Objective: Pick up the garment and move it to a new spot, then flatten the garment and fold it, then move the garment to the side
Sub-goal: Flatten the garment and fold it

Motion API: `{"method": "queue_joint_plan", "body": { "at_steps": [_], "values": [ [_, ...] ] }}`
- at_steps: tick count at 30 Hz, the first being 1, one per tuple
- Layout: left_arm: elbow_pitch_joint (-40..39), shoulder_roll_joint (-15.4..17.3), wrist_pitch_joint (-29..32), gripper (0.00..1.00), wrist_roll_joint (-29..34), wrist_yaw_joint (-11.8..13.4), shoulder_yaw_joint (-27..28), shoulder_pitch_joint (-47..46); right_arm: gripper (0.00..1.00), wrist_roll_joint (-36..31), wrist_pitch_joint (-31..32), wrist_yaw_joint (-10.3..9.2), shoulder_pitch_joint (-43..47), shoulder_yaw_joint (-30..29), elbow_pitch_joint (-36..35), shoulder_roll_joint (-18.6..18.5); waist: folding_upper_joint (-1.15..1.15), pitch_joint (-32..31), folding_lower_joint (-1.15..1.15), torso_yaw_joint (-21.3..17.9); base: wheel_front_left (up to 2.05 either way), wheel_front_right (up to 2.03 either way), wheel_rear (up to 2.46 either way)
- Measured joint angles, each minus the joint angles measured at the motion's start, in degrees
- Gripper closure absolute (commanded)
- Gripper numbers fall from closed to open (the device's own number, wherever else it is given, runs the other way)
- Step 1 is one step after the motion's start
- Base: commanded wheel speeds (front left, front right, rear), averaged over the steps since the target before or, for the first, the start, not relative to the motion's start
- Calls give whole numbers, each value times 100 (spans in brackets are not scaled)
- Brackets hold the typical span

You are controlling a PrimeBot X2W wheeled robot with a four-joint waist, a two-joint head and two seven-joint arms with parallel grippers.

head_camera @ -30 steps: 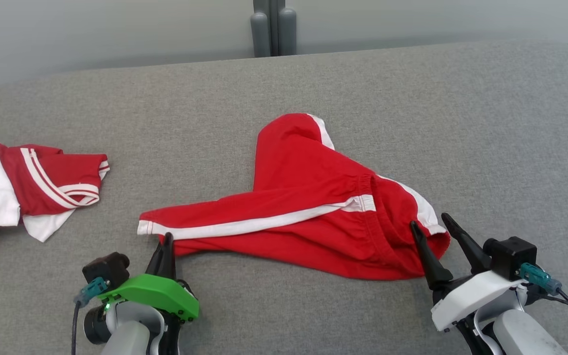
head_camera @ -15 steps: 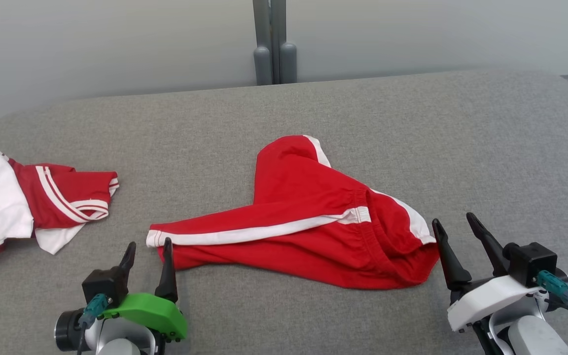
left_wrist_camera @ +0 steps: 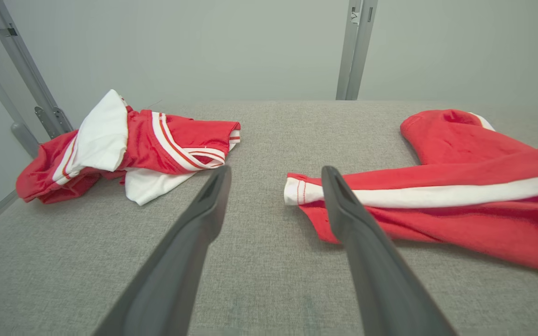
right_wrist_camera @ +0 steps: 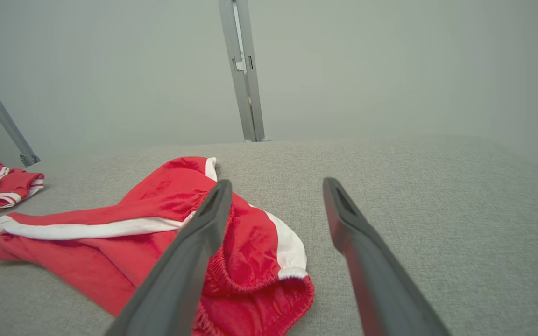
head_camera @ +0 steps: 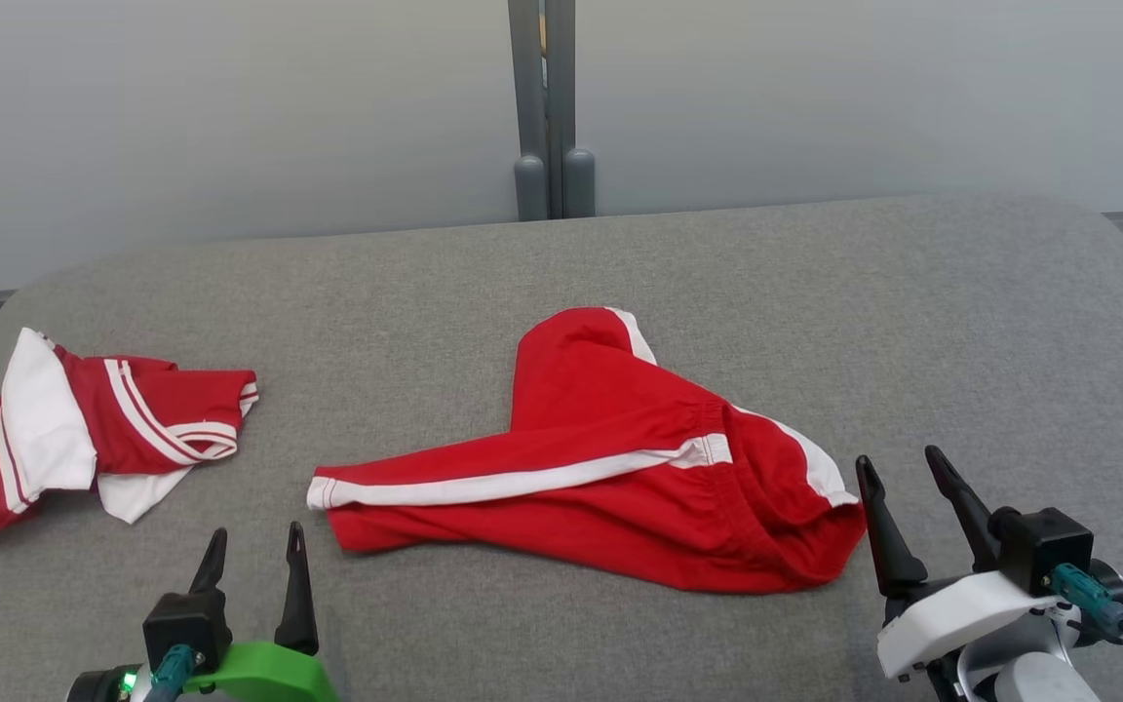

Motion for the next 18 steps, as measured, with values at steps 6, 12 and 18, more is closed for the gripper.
{"method": "queue_joint_plan", "body": {
  "at_steps": [6, 12, 18],
  "values": [
    [-137, -3, 0, 0, 89, 4, 122, 260, 0, -159, 0, 0, 141, -45, -21, 102, 0, -91, 0, 17, 0, 0, 0],
    [-162, -4, 0, 0, 98, 12, 48, 277, 0, -169, 0, 0, 179, -53, -18, 130, 0, -66, 0, 78, 0, 0, 0],
    [-148, -4, 0, 0, 53, 26, -19, 273, 0, -155, 0, 0, 181, 1, 30, 114, 0, -19, 0, 93, 0, 0, 0]
  ]
}}
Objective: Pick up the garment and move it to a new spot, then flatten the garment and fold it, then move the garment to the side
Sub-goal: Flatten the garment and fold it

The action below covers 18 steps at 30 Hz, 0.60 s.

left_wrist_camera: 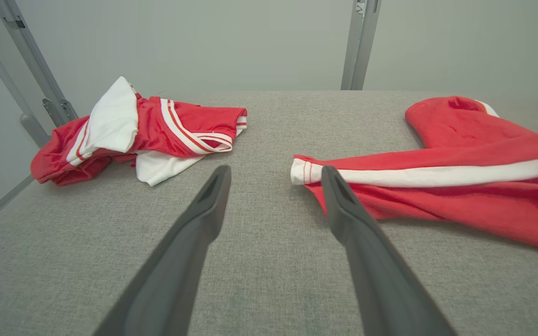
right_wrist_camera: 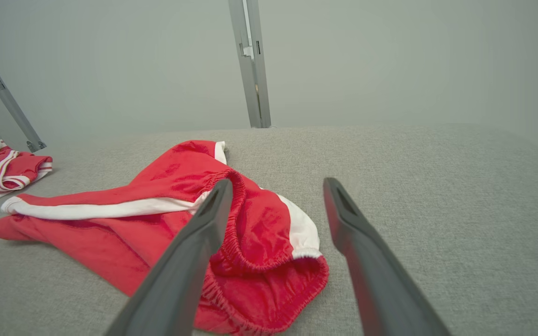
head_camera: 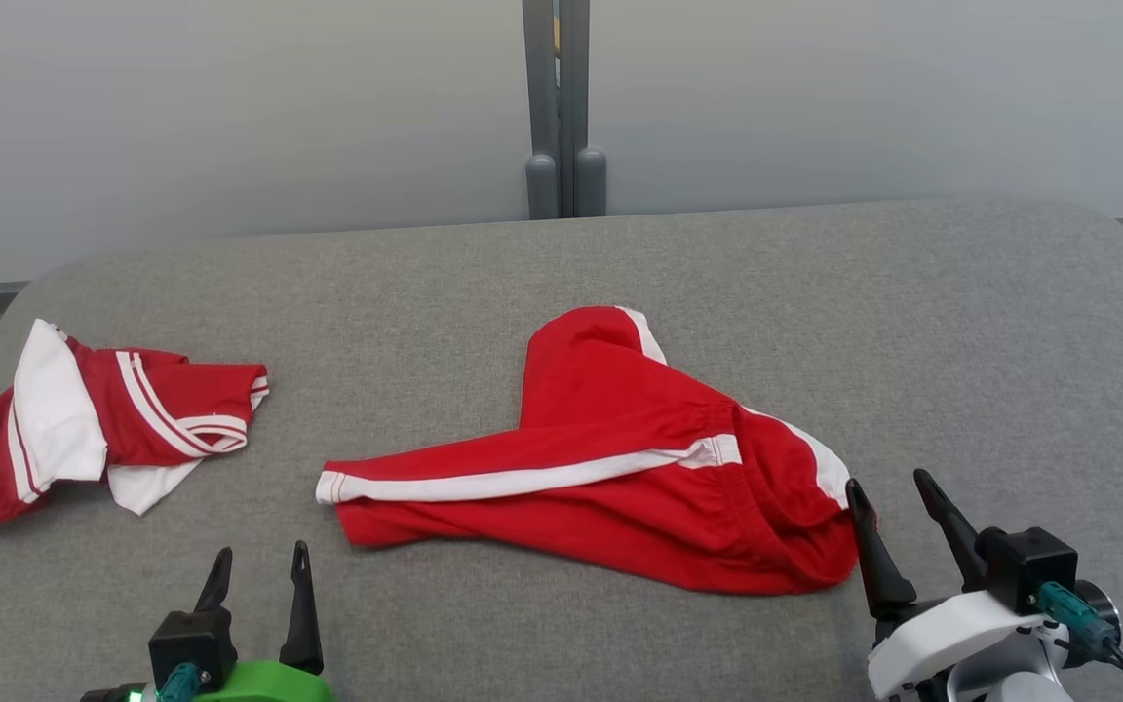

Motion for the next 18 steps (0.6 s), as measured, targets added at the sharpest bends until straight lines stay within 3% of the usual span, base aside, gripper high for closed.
{"method": "queue_joint_plan", "body": {
  "at_steps": [18],
  "values": [
    [862, -3, 0, 0, -873, -445, -523, -1317, 0, 886, 0, 0, -1179, 1020, 710, -175, 0, 960, 0, 123, 0, 0, 0]
  ]
}}
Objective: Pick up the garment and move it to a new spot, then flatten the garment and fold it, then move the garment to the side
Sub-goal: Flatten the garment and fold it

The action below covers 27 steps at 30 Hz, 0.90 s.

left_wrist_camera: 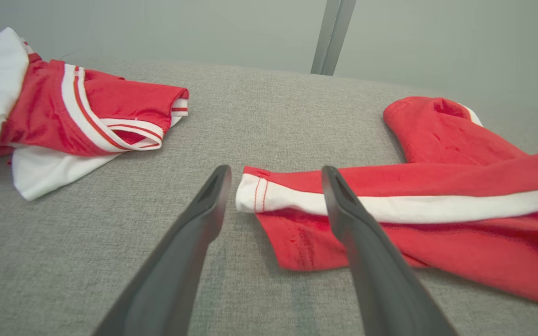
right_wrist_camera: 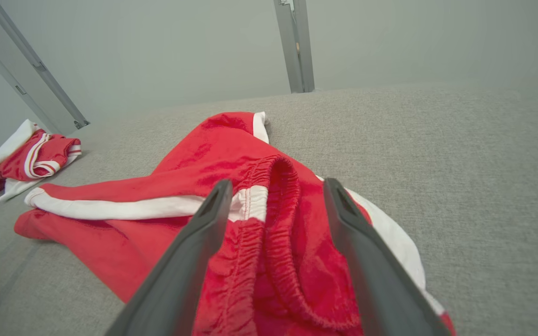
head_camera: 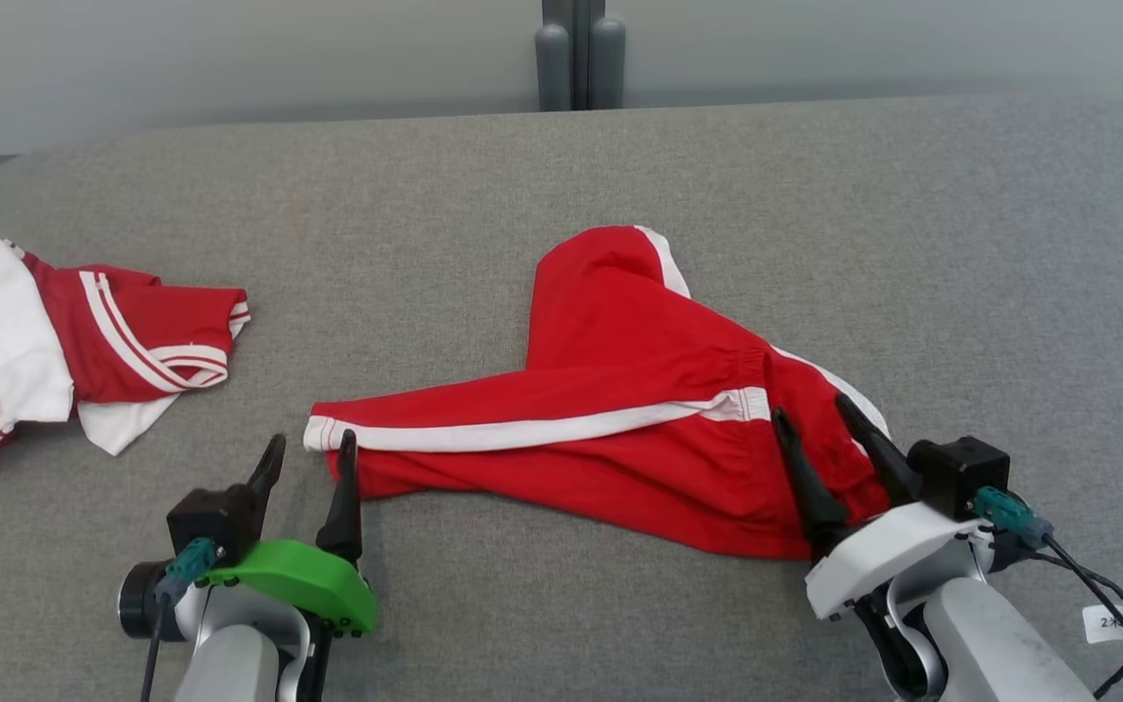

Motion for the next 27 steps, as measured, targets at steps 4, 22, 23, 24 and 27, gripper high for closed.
{"method": "queue_joint_plan", "body": {
  "at_steps": [4, 22, 23, 24, 27],
  "values": [
    [215, 2, 0, 0, -147, -41, -27, -258, 0, 222, 0, 0, -216, 283, 181, -59, 0, 225, 0, 30, 0, 0, 0],
    [584, 27, 0, 0, -780, -60, -485, -732, 0, 942, 0, 0, -775, 1090, 428, -309, 0, 614, 0, 110, 0, 0, 0],
    [606, 40, 0, 0, -815, -60, -487, -747, 0, 956, 0, 0, -794, 1107, 427, -314, 0, 619, 0, 111, 0, 0, 0],
    [638, 51, 0, 0, -853, -60, -500, -759, 0, 977, 0, 0, -809, 1131, 426, -324, 0, 622, 0, 111, 0, 0, 0],
    [690, 88, 0, 0, -1012, -60, -487, -809, 0, 1012, 0, 0, -812, 1177, 422, -346, 0, 624, 0, 107, 0, 0, 0]
  ]
}}
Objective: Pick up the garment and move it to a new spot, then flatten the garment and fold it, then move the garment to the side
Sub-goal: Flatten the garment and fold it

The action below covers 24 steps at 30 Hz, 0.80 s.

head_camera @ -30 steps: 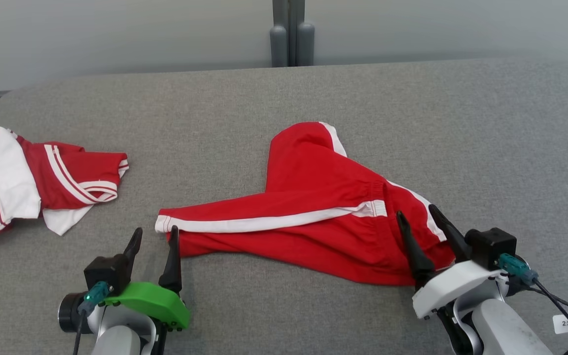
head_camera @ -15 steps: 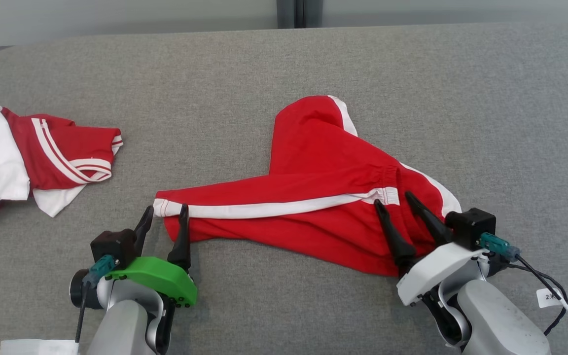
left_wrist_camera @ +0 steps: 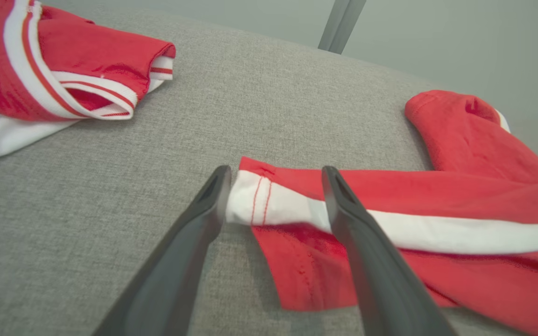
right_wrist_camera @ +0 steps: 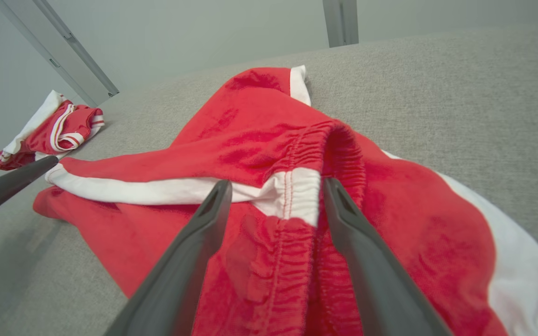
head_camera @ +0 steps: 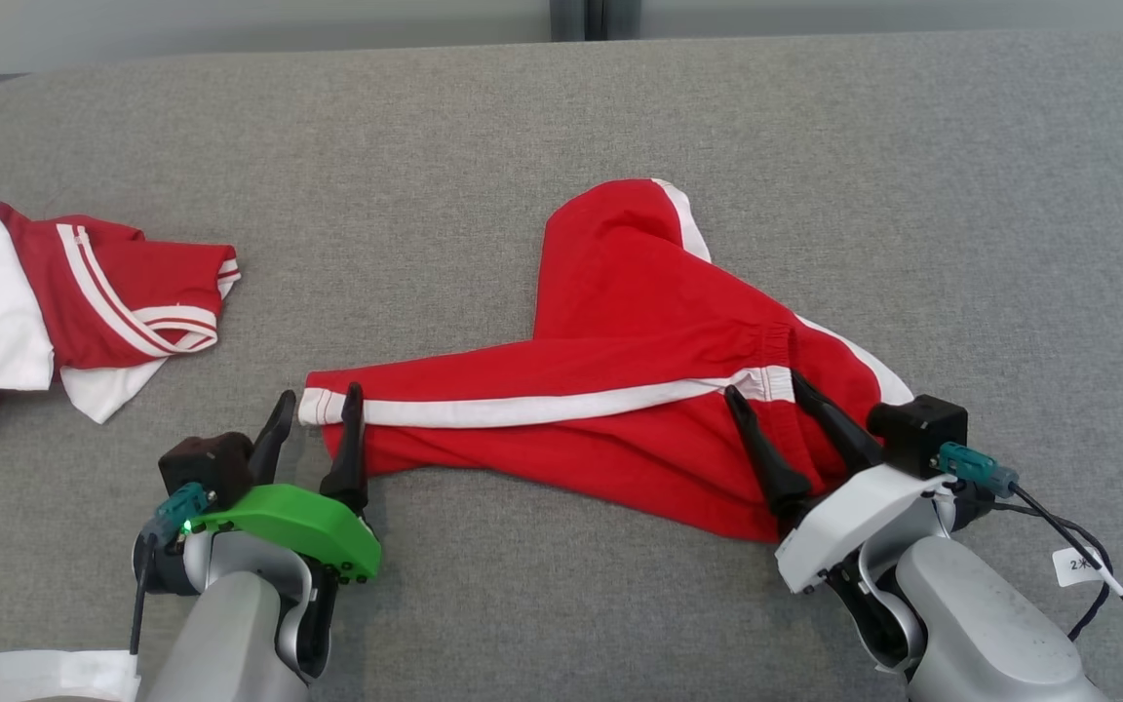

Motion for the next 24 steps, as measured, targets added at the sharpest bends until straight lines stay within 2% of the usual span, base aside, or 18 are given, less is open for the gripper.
{"method": "queue_joint_plan", "body": {
  "at_steps": [18, 19, 20, 21, 23, 24],
  "values": [
    [216, 123, 0, 1, -654, -1, -172, -83, 0, 116, 0, 0, -8, 133, -169, -40, 0, 10, 0, -95, 0, 0, 0],
    [224, 127, 0, 22, -677, -1, -185, -83, 0, 123, 0, 0, -8, 142, -170, -40, 0, 5, 0, -99, 0, 0, 0],
    [244, 144, 0, 56, -704, -1, -227, -84, 0, 125, 0, 0, -8, 153, -170, -43, 0, 0, 0, -103, 0, 0, 0],
    [254, 148, 0, 65, -722, -1, -254, -84, 0, 135, 0, 0, -8, 159, -170, -45, 0, -2, 0, -104, 0, 0, 0],
    [256, 153, 0, 72, -769, -1, -316, -85, 0, 163, 0, 0, -8, 181, -164, -46, 0, -7, 0, -102, 0, 0, 0],
    [258, 156, 0, 72, -792, -1, -346, -85, 0, 174, 0, 0, -8, 200, -154, -45, 0, -8, 0, -101, 0, 0, 0]
  ]
}}
